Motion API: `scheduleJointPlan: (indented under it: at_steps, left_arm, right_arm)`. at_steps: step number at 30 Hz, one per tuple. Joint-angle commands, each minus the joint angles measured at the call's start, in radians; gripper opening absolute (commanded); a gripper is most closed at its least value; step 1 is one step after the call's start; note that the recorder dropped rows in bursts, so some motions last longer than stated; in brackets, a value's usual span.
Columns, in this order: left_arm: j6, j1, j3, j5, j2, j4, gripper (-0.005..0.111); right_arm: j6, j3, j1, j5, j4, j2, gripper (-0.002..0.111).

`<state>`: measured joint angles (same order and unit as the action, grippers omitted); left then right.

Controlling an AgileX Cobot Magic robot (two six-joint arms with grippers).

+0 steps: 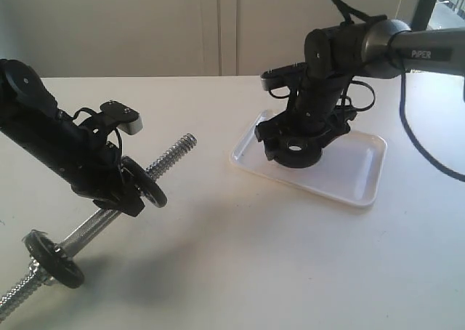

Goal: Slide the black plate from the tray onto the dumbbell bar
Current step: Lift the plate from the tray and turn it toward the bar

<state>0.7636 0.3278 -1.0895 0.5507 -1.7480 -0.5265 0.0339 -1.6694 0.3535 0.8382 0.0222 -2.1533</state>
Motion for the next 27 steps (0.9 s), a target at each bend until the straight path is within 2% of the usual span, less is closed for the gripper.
scheduleJointPlan:
  at_steps: [1, 7, 12, 20, 27]
  left_arm:
    - [-0.004, 0.004, -0.017, 0.038, 0.031, -0.075, 0.000]
    - [-0.004, 0.004, -0.017, 0.038, 0.031, -0.075, 0.000]
    - [-0.004, 0.004, -0.017, 0.044, 0.031, -0.075, 0.000]
    - [-0.004, 0.004, -0.017, 0.046, 0.031, -0.075, 0.000]
    - [-0.001, 0.004, -0.017, 0.046, 0.031, -0.075, 0.000]
  right_arm:
    - [-0.013, -0.009, -0.007, 0.016, 0.003, 0.084, 0.000]
    - [-0.072, -0.009, -0.020, 0.094, -0.053, 0.126, 0.000]
    - [-0.224, -0.009, -0.074, 0.156, -0.322, 0.150, 0.000]
    - [-0.329, -0.009, -0.181, 0.270, -0.541, 0.169, 0.000]
    - [-0.478, -0.004, -0.284, 0.383, -0.874, 0.157, 0.000]
